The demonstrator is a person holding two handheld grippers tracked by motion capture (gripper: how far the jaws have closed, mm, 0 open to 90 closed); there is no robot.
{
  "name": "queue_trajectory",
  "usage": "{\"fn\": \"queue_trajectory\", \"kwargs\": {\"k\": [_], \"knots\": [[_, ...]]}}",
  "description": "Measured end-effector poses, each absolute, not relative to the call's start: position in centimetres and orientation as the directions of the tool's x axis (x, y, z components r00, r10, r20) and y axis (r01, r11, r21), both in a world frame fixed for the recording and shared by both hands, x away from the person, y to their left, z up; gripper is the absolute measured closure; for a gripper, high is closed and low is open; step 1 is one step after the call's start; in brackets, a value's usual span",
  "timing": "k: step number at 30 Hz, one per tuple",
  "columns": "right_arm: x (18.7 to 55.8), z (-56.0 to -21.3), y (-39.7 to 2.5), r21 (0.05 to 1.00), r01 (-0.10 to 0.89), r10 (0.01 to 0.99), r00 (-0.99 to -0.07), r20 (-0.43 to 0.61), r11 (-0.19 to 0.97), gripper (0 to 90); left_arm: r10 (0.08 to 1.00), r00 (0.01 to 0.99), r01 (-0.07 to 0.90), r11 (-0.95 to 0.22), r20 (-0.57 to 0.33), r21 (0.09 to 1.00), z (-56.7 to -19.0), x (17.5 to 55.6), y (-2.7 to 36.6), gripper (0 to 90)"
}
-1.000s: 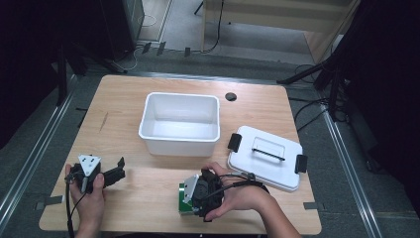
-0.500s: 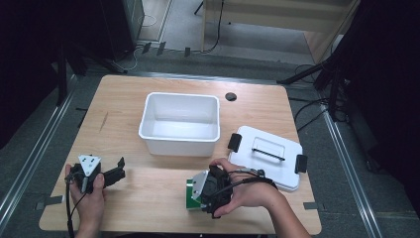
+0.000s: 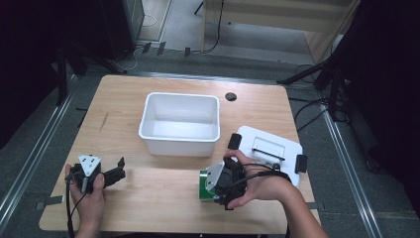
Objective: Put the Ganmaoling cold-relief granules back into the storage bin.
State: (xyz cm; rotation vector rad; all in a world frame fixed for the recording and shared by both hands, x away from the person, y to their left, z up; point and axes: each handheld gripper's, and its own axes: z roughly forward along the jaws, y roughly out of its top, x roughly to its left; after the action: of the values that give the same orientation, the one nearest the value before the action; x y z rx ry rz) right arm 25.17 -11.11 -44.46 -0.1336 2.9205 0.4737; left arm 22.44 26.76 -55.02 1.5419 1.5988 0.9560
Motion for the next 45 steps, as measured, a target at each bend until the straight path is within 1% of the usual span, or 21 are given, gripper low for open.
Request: {"fn": "queue_trajectory", "kwargs": {"k": [14, 17, 24, 35, 45], "knots": [[27.4, -41.7, -14.7, 0.304, -0.061, 0.009, -0.974, -0.225, 0.951, 16.2, 0.999, -0.037, 0.479, 0.013, 0.005, 0.878, -55.0, 22.4, 26.8, 1.2], [28.0, -41.3, -15.3, 0.299, -0.064, 0.009, -0.971, -0.239, 0.952, 16.2, 0.999, -0.037, 0.479, 0.014, 0.005, 0.878, -55.0, 22.4, 26.8, 1.2], [29.5, -40.7, -16.6, 0.304, -0.036, 0.042, -0.968, -0.247, 0.952, 16.2, 0.999, -0.038, 0.478, 0.016, 0.003, 0.878, -55.0, 22.4, 26.8, 1.2], [32.0, -39.6, -17.8, 0.304, -0.007, 0.074, -0.965, -0.253, 0.953, 16.3, 0.999, -0.038, 0.475, 0.018, 0.000, 0.880, -55.0, 22.5, 26.8, 1.2], [34.2, -38.4, -17.7, 0.301, 0.013, 0.094, -0.962, -0.256, 0.954, 16.3, 0.999, -0.037, 0.477, 0.015, 0.003, 0.879, -55.0, 22.5, 26.8, 1.2]]}}
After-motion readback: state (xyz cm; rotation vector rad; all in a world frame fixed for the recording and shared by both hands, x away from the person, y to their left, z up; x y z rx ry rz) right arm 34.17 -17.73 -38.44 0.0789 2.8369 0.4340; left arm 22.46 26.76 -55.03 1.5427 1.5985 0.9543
